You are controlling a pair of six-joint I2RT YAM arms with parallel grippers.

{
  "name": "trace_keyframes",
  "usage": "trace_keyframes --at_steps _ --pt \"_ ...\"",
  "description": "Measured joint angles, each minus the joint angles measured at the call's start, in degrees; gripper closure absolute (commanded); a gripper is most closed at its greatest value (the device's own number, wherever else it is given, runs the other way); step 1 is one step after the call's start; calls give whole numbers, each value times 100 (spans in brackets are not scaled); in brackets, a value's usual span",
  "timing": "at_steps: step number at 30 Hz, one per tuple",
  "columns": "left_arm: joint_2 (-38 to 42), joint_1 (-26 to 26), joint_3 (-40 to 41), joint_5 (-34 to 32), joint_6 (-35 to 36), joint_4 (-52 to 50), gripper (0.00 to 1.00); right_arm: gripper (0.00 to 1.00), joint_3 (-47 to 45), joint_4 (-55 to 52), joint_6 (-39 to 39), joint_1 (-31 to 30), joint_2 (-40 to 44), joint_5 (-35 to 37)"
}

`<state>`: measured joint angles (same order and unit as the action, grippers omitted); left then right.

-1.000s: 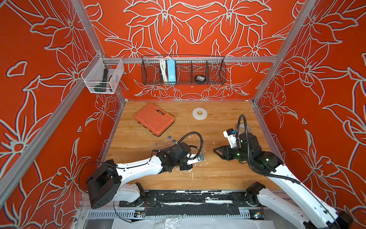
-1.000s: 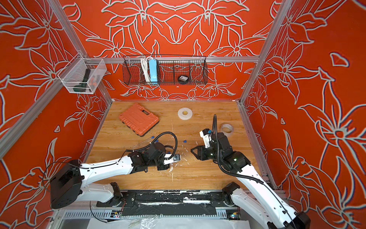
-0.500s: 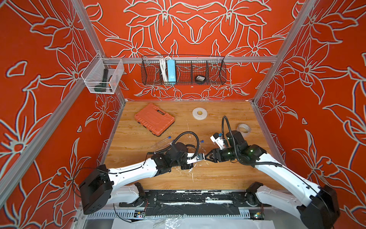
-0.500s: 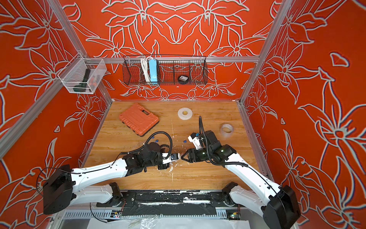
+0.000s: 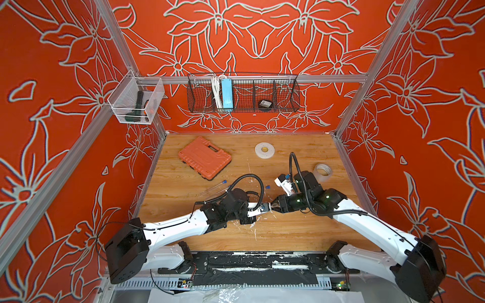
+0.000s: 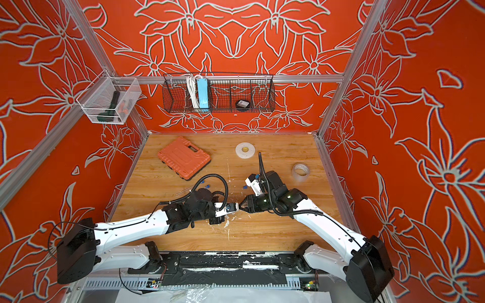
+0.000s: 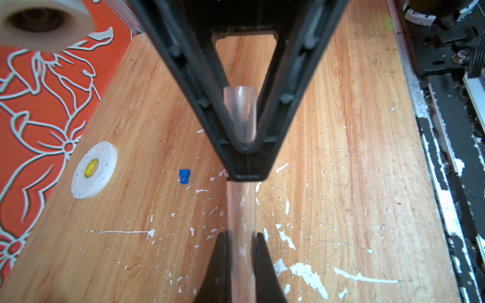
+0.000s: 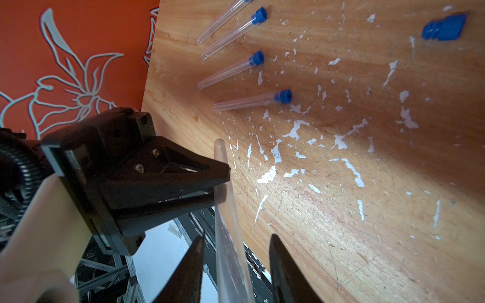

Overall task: Insert stoppers into test tubes
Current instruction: Pick up the test tube at the center of the board.

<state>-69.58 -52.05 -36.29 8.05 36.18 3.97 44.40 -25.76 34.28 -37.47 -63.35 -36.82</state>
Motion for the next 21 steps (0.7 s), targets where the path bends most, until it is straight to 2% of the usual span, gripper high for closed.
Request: trace_keyframes --at_steps 9,21 --pt "-2 0 0 -39 0 -2 100 68 120 -4 -13 -111 -214 192" --pt "-68 26 0 -98 -15 -7 100 89 284 -44 -68 -260 -387 295"
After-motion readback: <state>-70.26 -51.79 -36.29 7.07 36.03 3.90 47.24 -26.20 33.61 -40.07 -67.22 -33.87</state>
